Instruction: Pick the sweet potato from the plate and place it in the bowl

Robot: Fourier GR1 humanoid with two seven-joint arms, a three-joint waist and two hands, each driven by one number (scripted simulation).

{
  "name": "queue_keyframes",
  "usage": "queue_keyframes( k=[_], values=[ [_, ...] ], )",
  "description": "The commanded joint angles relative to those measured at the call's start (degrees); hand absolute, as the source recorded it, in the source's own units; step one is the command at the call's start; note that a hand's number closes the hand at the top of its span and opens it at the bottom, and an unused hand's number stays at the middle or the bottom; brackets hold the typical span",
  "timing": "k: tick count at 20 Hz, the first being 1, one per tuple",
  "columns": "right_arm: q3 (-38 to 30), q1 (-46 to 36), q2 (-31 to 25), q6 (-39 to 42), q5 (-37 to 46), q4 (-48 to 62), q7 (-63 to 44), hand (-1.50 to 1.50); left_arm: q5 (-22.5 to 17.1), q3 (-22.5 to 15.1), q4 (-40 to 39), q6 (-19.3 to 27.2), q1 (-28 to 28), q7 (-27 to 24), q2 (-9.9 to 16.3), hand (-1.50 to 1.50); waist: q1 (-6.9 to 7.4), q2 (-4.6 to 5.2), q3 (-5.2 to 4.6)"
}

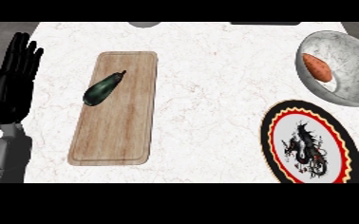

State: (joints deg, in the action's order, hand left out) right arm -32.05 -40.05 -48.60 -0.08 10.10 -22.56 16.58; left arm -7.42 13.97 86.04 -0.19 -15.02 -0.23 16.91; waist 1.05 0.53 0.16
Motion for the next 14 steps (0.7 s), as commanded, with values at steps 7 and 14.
queue_keyframes(
  k=[7,14],
  values=[
    [-9.8,7.7,-12.7,11.6,-7.8,10.0,8.0,-1.5,0.7,-1.1,1.0,0.0,1.9,-1.2,-1.4,0.0,0.11,0.14,0.15],
    [-12.8,14.8,-17.0,20.3,-10.2,13.3,12.9,-1.5,0.5,-0.5,-0.9,-0.2,1.2,-2.1,-1.2,0.0,-0.13,0.4,0.38]
  ],
)
